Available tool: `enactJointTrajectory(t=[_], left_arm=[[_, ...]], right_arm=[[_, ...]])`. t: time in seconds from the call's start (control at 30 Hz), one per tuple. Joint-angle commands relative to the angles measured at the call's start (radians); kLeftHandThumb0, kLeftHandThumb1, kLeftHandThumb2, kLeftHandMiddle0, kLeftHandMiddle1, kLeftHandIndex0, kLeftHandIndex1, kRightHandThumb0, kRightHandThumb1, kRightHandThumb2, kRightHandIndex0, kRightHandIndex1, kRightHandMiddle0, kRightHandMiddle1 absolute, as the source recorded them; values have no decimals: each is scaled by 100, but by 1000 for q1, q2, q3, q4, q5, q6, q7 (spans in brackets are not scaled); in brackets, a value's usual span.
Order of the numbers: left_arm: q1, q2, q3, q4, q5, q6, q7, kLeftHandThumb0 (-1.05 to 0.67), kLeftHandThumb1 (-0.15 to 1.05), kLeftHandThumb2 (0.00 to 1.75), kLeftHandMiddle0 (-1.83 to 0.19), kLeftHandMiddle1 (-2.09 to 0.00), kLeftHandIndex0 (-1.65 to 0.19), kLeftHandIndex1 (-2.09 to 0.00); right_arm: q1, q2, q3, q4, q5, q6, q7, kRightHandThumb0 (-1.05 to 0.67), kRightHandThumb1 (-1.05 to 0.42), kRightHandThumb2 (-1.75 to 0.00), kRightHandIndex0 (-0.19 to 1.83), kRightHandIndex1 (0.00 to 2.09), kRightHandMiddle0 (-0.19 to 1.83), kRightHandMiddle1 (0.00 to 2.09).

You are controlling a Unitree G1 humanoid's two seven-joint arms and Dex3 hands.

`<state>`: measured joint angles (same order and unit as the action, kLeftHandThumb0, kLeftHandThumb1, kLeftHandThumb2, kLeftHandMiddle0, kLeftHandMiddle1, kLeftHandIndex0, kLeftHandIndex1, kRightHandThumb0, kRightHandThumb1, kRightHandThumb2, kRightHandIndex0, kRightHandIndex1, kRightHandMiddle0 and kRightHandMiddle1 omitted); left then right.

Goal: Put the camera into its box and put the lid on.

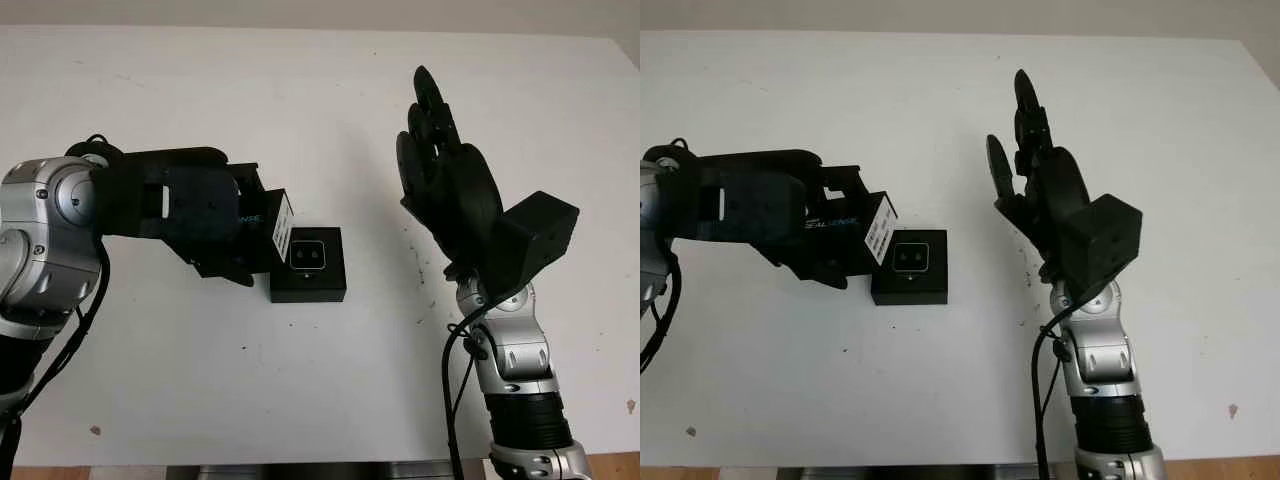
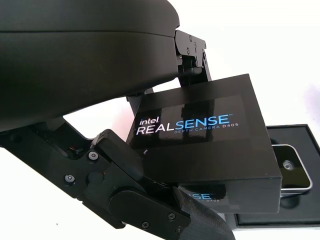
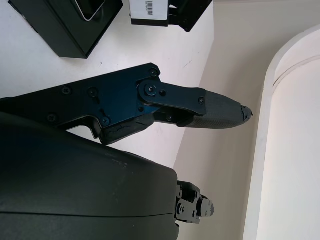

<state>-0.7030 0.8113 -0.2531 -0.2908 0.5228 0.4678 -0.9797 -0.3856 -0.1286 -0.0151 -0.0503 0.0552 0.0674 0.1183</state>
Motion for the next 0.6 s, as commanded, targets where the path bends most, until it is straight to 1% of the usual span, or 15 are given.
enactJointTrajectory(t=[0.0,0.03,0.1,0.13,0.17,0.3,0.37,0.43,0.5,0.57], left_arm=[[-9,-4,-21,-18,26,-18,17,-36,105,42,-89,-209,-54,-209],[-5,-6,-26,-15,37,-27,25,-37,105,43,-81,-209,-53,-206],[4,-15,-41,-24,68,-18,33,-38,105,43,-79,-209,-56,-206],[7,-19,-46,-29,82,-14,35,-38,105,44,-93,-209,-62,-208],[11,-26,-55,-37,106,-7,43,-38,105,44,-98,-209,-63,-209],[22,-52,-72,-44,166,-6,67,-36,105,42,-110,-209,-59,-209],[33,-70,-66,-36,165,-24,91,-35,105,43,-104,-209,-52,-209],[41,-87,-61,-26,163,-43,118,-35,105,42,-99,-209,-49,-209],[45,-110,-57,-16,159,-40,136,-35,105,43,-104,-209,-59,-209],[47,-126,-51,-7,150,-41,146,-34,105,43,-106,-209,-64,-209]], right_arm=[[8,7,-1,-12,-1,-10,-2,-73,-105,-56,-15,4,-14,13],[7,8,0,-10,-1,-14,-2,-72,-105,-56,-15,4,-14,13],[7,9,1,-7,-3,-19,-2,-70,-105,-56,-15,4,-14,14],[7,10,2,-6,-5,-20,-3,-71,-105,-56,-15,4,-15,14],[6,7,4,-6,-11,-17,-5,-71,-105,-57,-15,4,-15,13],[1,8,5,3,-18,-15,-6,-74,-105,-57,-17,4,-18,12],[-1,8,6,6,-22,-17,-6,-74,-105,-57,-17,4,-18,12],[-2,10,9,6,-28,-18,-9,-74,-105,-57,-17,4,-18,12],[-3,12,11,8,-37,-23,-15,-74,-105,-56,-17,4,-17,12],[-5,15,13,8,-46,-21,-21,-74,-105,-56,-16,5,-17,12]])
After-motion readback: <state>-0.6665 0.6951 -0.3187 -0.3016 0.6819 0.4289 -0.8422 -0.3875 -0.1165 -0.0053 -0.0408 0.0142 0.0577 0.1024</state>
